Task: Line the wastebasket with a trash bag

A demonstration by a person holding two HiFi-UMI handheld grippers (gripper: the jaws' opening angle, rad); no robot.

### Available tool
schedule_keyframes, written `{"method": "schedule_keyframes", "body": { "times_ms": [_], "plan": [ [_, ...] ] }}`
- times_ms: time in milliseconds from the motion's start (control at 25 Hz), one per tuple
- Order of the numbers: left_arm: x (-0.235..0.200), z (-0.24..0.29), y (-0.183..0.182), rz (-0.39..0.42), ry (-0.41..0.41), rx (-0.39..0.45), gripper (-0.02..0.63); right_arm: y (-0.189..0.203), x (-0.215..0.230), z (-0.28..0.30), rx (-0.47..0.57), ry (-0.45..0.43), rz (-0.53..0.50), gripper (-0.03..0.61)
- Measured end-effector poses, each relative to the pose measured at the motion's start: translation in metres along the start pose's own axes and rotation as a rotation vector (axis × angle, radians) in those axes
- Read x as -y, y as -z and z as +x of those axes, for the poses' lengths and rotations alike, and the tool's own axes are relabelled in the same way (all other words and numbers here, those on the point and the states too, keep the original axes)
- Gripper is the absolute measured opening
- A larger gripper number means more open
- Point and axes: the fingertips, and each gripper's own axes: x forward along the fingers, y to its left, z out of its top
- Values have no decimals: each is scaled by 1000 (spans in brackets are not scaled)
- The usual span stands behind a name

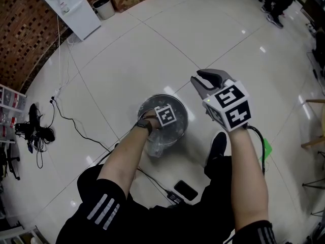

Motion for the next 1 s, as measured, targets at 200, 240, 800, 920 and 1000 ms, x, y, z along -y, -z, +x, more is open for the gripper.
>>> {"method": "schedule_keyframes", "body": {
  "times_ms": [200, 240, 800, 920, 1000],
  "plan": [
    [-1, -53, -10, 33, -76, 30, 176, 5, -1, 6, 0, -14, 4, 99],
    [-1, -66, -12, 31, -94, 42, 176, 6, -2, 7, 1, -19, 16, 98],
    [2, -235, 8, -91, -290, 255, 84, 13, -75, 44, -38, -209, -62, 6],
    [4, -257, 24, -131, -315, 287, 99, 24, -105, 56, -80, -310, -51, 8],
    [5, -267, 35, -142, -325, 303, 114, 33, -128, 65, -120, -393, -44, 27]
  ]
}}
